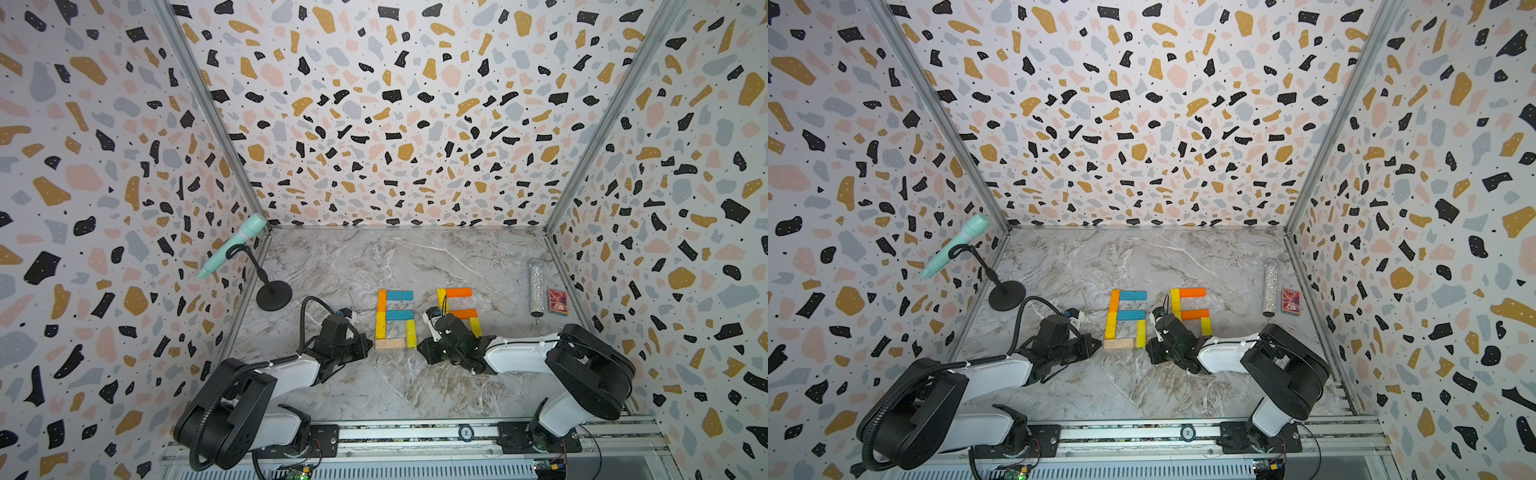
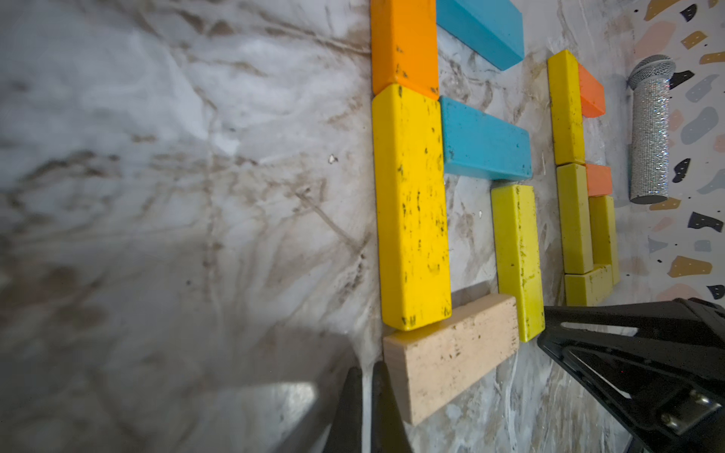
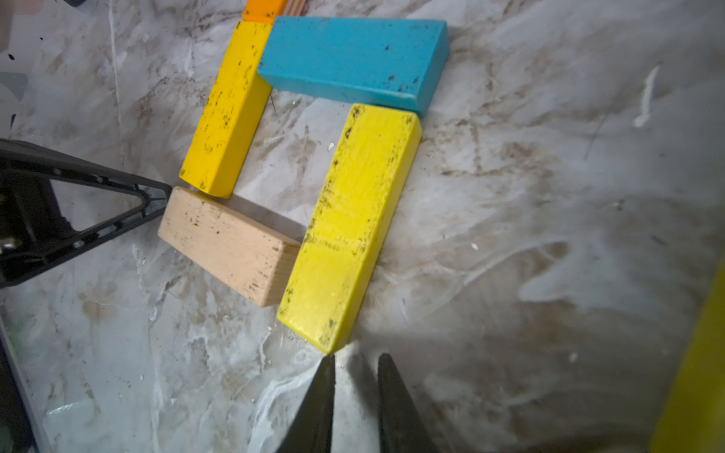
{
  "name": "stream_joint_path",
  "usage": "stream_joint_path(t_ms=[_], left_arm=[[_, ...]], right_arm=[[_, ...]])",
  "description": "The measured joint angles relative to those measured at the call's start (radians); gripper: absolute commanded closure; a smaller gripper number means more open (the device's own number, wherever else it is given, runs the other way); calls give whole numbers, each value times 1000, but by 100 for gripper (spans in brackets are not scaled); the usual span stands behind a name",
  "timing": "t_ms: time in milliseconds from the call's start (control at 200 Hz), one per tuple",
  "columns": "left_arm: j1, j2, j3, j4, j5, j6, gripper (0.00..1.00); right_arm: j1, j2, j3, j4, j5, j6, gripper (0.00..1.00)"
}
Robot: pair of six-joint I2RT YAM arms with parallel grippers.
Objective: Assemble the number 6 with building blocks
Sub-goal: Adjust the building block at the center of the board.
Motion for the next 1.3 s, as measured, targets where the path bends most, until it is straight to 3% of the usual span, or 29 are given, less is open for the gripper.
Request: stream_joint_path(t_ms=[345, 1302], left_arm=[[0, -54, 6, -66, 3, 16, 99], [-2, 18, 6, 5, 59, 22, 100]], right_arm=[[-12, 3, 3, -3, -1, -8, 78], [-22, 43, 43, -2, -22, -18, 79]])
